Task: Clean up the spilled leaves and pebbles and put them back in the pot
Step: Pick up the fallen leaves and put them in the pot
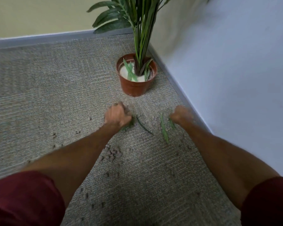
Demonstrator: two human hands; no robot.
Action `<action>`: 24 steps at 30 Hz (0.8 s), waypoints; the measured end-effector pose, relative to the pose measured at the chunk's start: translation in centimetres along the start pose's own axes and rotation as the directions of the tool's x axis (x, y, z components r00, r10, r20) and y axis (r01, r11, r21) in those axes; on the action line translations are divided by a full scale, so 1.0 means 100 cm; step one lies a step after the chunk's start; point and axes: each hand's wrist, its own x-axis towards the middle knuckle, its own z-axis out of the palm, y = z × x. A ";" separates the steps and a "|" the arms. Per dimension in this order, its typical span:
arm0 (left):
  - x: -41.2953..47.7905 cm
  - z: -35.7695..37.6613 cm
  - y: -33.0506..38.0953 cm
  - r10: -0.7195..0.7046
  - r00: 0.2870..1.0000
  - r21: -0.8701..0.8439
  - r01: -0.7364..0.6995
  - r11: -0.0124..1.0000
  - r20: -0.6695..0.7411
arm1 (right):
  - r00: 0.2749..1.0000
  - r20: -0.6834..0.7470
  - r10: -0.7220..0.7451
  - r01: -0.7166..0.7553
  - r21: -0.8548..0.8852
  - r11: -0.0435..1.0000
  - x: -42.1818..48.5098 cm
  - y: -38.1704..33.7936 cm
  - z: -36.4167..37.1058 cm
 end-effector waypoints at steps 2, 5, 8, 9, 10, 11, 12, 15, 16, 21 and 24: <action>-0.012 0.014 -0.007 -0.011 0.989 0.106 -0.004 0.994 0.145 | 1.000 0.002 -0.001 0.002 -0.004 1.000 -0.007 0.009 0.014; -0.024 0.029 -0.006 0.032 0.977 0.154 -0.065 0.986 0.209 | 0.999 -0.040 -0.008 0.007 -0.024 1.000 -0.007 0.015 0.024; -0.027 0.035 -0.002 0.047 0.982 0.143 -0.074 0.987 0.184 | 0.995 -0.099 0.016 -0.021 -0.051 0.998 -0.004 0.018 0.030; -0.027 0.036 -0.002 0.048 0.984 0.133 -0.071 0.989 0.171 | 0.994 -0.107 0.026 -0.031 -0.045 0.999 -0.004 0.019 0.031; -0.027 0.036 -0.001 0.050 0.986 0.123 -0.070 0.990 0.160 | 0.994 -0.106 0.034 -0.038 -0.036 0.999 -0.003 0.019 0.032; -0.026 0.035 -0.001 0.052 0.987 0.117 -0.070 0.991 0.149 | 0.994 -0.101 0.040 -0.043 -0.029 0.999 -0.003 0.019 0.033; -0.025 0.034 -0.001 0.055 0.989 0.118 -0.072 0.990 0.137 | 0.994 -0.097 0.043 -0.045 -0.023 0.999 -0.003 0.019 0.033; -0.021 0.032 -0.001 0.052 0.994 0.171 -0.069 0.983 0.098 | 0.996 -0.084 0.042 -0.038 0.041 0.998 -0.002 0.021 0.031; -0.021 0.032 0.000 0.041 0.996 0.168 -0.055 0.984 0.084 | 0.996 -0.090 0.028 -0.021 0.069 0.997 -0.002 0.023 0.030; -0.019 0.038 0.017 -0.125 0.984 -0.067 0.134 0.989 0.128 | 0.973 -0.081 -0.215 0.222 0.086 0.971 -0.011 0.026 0.029; -0.017 0.039 0.032 -0.160 0.974 -0.143 0.183 0.973 0.159 | 0.968 -0.012 -0.251 0.252 0.045 0.967 -0.016 0.021 0.034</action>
